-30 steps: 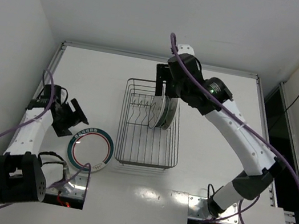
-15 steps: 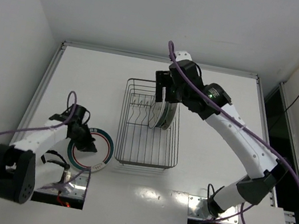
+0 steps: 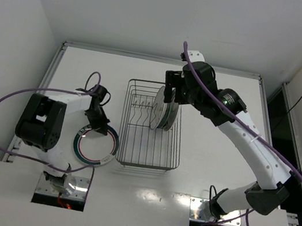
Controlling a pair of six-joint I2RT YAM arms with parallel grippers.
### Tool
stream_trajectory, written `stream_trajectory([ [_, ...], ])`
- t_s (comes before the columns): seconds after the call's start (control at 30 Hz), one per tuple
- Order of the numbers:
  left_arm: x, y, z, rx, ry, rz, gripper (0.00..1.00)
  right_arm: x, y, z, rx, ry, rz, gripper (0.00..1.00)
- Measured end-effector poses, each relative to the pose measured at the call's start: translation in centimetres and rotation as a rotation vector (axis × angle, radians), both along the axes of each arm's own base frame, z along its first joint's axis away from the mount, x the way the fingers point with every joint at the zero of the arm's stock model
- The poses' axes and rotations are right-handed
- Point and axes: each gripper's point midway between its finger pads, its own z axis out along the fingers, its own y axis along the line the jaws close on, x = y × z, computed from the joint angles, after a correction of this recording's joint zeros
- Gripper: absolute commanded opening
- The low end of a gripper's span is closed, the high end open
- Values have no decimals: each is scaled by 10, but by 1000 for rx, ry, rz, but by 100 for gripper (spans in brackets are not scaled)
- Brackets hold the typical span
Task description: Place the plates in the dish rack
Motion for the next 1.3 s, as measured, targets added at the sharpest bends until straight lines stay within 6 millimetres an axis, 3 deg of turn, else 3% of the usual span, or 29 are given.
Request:
stream_trajectory([
  [0.23, 71, 10, 6, 78, -95, 31, 0, 0, -5, -4, -10, 4, -5, 74],
  [0.4, 97, 35, 26, 169, -196, 67, 0, 1, -8, -2, -4, -9, -8, 74],
  [0.47, 99, 46, 48, 213, -261, 70, 28, 0, -10, -2, -4, -10, -7, 74],
  [0.5, 99, 52, 61, 224, -309, 74, 51, -1, -10, -3, -2, -11, -6, 74],
  [0.6, 77, 63, 89, 200, -409, 86, 61, -1, -8, -6, 9, -7, 7, 74],
  [0.63, 65, 69, 92, 186, -433, 94, 71, -1, -7, -7, 11, -4, 11, 74],
  [0.77, 6, 85, 64, 135, -395, 141, 84, -2, -4, -10, 25, 9, 34, 74],
  [0.9, -29, 71, 38, 61, -319, 114, 84, -3, 2, -8, 44, 10, 56, 74],
  [1.1, -33, 53, 18, -40, -285, 91, 80, -5, 4, -8, 50, 15, 66, 74],
  [1.2, -32, 48, 7, -85, -239, 105, 61, -5, 4, -8, 48, 15, 66, 75],
  [1.23, -30, 48, 5, -95, -237, 113, 46, -5, 3, -8, 48, 16, 66, 75],
  [1.3, -27, 48, 3, -116, -236, 129, 27, -5, 3, -9, 47, 16, 66, 75],
])
